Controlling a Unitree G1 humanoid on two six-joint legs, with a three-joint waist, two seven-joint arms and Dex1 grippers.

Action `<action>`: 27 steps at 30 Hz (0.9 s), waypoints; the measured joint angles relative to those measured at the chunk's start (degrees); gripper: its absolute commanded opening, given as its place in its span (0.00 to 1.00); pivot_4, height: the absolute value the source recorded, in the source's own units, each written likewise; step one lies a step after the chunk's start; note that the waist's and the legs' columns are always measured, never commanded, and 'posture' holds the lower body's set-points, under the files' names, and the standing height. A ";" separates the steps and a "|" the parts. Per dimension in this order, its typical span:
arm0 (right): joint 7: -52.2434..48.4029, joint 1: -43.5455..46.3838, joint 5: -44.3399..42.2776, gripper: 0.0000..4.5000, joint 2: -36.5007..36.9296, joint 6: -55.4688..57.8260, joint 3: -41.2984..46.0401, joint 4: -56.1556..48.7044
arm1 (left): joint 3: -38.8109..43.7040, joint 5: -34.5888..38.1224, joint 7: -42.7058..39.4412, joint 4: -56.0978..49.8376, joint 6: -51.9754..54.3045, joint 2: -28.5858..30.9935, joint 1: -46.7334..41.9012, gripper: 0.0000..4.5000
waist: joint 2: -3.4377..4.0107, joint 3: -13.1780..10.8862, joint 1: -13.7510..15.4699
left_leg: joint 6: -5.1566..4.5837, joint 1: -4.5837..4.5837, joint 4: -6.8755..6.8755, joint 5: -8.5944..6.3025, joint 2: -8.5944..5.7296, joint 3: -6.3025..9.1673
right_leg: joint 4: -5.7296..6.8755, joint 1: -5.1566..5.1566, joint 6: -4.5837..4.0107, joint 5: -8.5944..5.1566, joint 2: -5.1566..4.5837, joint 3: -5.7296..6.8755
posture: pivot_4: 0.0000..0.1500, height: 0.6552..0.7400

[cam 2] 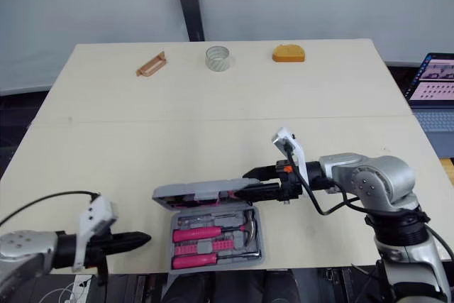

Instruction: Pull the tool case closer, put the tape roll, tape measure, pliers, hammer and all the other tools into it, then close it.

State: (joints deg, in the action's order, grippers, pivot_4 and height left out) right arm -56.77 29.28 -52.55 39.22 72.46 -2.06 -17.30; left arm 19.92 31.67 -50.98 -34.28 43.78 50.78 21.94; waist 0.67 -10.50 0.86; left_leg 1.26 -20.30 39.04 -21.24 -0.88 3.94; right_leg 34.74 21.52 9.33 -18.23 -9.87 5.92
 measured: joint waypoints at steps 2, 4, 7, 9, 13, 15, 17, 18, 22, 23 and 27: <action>-0.42 -1.00 -0.78 0.98 0.75 0.05 -0.27 -1.24 | 1.29 0.20 -0.08 1.71 0.01 0.12 -1.48 0.00 | 0.00 0.00 0.36 | 0.00 0.00 0.00 0.00 0.00 0.00 | 0.01 0.00 0.00 0.00 0.00 0.00 | 1.00 1.00; -0.74 -2.01 -0.99 0.98 1.44 0.06 -0.80 -2.38 | 1.66 0.20 -0.19 2.93 -0.08 0.19 -2.49 0.00 | 0.00 0.00 0.40 | 0.01 0.01 0.00 0.00 0.00 -0.02 | 0.01 0.00 0.00 0.00 0.00 0.00 | 1.00 1.00; -0.80 -5.07 -1.39 0.98 2.63 0.13 -2.05 -4.23 | 1.52 0.13 -0.47 4.25 -0.39 0.21 -3.85 0.00 | -0.02 0.00 0.46 | 0.02 0.00 0.00 -0.01 0.01 -0.02 | 0.01 0.01 0.00 0.00 0.02 0.01 | 1.00 1.00; -0.80 -6.40 -1.65 0.98 2.93 0.11 -2.34 -5.10 | 1.50 0.09 -0.51 4.97 -0.74 0.21 -4.39 0.00 | -0.02 0.00 0.45 | 0.02 0.01 0.00 -0.01 0.02 -0.03 | 0.02 0.01 0.00 0.00 0.02 0.01 | 1.00 1.00; -0.83 -6.62 -2.01 0.98 4.28 -1.30 -1.22 -5.17 | 1.27 -0.03 -0.51 5.56 -1.53 0.14 -5.45 0.00 | -0.02 0.00 0.44 | 0.02 0.02 -0.01 -0.01 0.03 -0.04 | 0.02 0.01 0.00 0.00 0.03 0.01 | 1.00 1.00; -0.85 -7.00 -1.60 0.98 4.51 -4.10 1.10 -4.64 | 1.08 -0.30 -0.42 5.74 -2.36 -0.16 -5.82 0.00 | -0.02 0.00 0.45 | 0.02 0.02 0.00 -0.01 0.02 -0.05 | 0.01 0.01 0.00 0.00 0.02 0.01 | 1.00 1.00; -0.97 -7.62 -0.20 0.98 5.10 -8.00 3.26 -3.48 | 0.91 -0.66 -0.14 6.39 -3.50 -0.62 -6.53 0.00 | -0.03 0.00 0.50 | 0.02 0.02 0.01 -0.01 0.02 -0.06 | 0.02 0.01 0.00 0.00 0.02 0.01 | 1.00 1.00; -1.15 -8.19 1.06 1.00 5.77 -10.28 4.31 -2.49 | 0.97 -0.79 0.14 7.35 -4.38 -0.98 -7.19 0.12 | -0.03 0.00 0.63 | 0.02 0.01 0.02 -0.01 0.01 -0.06 | 0.01 0.00 0.00 0.00 0.02 0.01 | 1.00 1.00; -2.34 -12.07 5.74 1.00 8.50 -17.79 7.28 0.66 | 2.40 -1.15 0.89 10.83 -6.55 -2.05 -8.84 0.52 | -0.05 -0.01 0.57 | 0.02 0.01 0.01 -0.01 0.01 -0.07 | 0.01 0.00 0.00 0.00 0.02 0.02 | 1.00 1.00; -2.87 -14.02 7.65 1.00 9.70 -20.63 7.94 2.05 | 3.45 -1.12 0.89 12.35 -7.38 -2.39 -9.34 0.62 | -0.05 -0.01 0.56 | 0.01 0.02 0.01 -0.01 0.02 -0.08 | 0.02 0.00 0.00 0.00 0.02 0.02 | 1.00 1.00; -4.74 -20.54 13.76 1.00 13.31 -28.93 10.27 5.64 | 7.93 -1.06 0.45 17.43 -9.69 -2.70 -9.75 0.99 | -0.07 -0.02 0.47 | 0.01 0.05 0.00 -0.01 0.04 -0.15 | 0.02 0.00 0.00 0.00 0.03 0.04 | 1.00 1.00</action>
State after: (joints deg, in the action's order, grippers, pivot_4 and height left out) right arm -61.52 8.75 -38.79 52.53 43.53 8.21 -11.66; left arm 27.84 30.61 -50.53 -16.85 34.09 48.08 12.19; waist 0.60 -10.52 1.33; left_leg 1.27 -20.25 39.05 -21.25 -0.84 3.80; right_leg 34.76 21.52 9.33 -18.23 -9.84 5.96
